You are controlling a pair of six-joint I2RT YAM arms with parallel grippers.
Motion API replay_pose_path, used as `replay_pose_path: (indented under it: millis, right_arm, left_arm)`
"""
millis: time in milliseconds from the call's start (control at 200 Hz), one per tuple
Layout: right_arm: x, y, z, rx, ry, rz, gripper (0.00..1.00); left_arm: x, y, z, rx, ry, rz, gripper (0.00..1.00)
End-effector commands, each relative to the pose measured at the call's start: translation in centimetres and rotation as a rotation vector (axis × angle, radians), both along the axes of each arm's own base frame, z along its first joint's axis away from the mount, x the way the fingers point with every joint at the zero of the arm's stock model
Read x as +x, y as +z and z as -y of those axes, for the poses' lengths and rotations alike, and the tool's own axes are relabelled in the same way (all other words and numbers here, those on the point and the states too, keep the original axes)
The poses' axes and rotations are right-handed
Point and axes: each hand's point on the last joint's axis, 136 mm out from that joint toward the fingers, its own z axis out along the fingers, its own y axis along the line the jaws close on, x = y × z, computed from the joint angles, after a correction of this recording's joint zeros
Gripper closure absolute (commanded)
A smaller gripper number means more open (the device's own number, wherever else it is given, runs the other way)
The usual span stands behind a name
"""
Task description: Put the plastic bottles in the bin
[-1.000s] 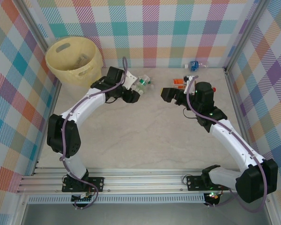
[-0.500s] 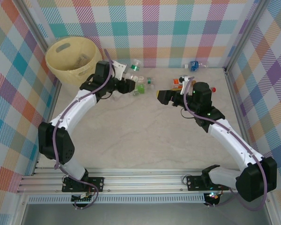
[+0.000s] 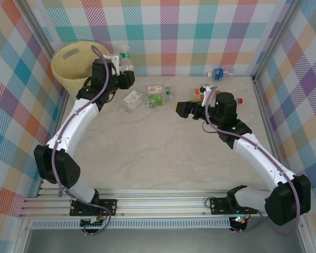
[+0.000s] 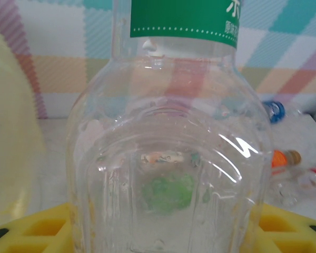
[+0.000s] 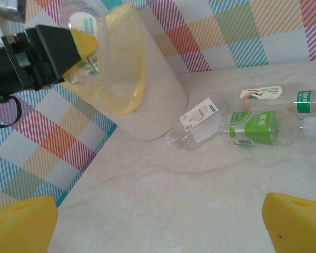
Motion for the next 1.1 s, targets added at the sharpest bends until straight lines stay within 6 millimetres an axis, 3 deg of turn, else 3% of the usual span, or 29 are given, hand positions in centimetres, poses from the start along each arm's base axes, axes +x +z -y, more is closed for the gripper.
replay_pose_path:
  millis: [0, 210, 410, 675, 755, 1100]
  right_arm:
    - [-0.2, 0.1, -0.2, -0.007, 0.012, 0.034, 0.00]
    - [0.2, 0.1, 0.1, -0.009, -0.014, 0.030, 0.00]
    - [0.5, -0.1, 0.0, -0.005, -0.021, 0.016, 0.00]
    - [0.6, -0.2, 0.0, -0.002, -0.027, 0.003, 0.00]
    - [0.5, -0.2, 0.0, -0.004, -0.028, -0.001, 0.00]
    - [0.3, 0.0, 0.5, -0.019, -0.042, 0.004, 0.00]
  left_arm:
    - [0.0, 5.3, -3.6, -0.050, 0.134, 0.118, 0.54]
    - [0.2, 9.1, -8.3, -0.051, 0.322, 0.252, 0.55]
    - [1.4, 10.0, -13.4, 0.025, 0.501, 0.304, 0.55]
    - [4.7, 7.9, -16.8, 0.107, 0.558, 0.214, 0.55]
    - [5.3, 6.0, -17.6, 0.091, 0.563, 0.114, 0.54]
    - [8.3, 1.7, -16.2, 0.055, 0.476, -0.025, 0.52]
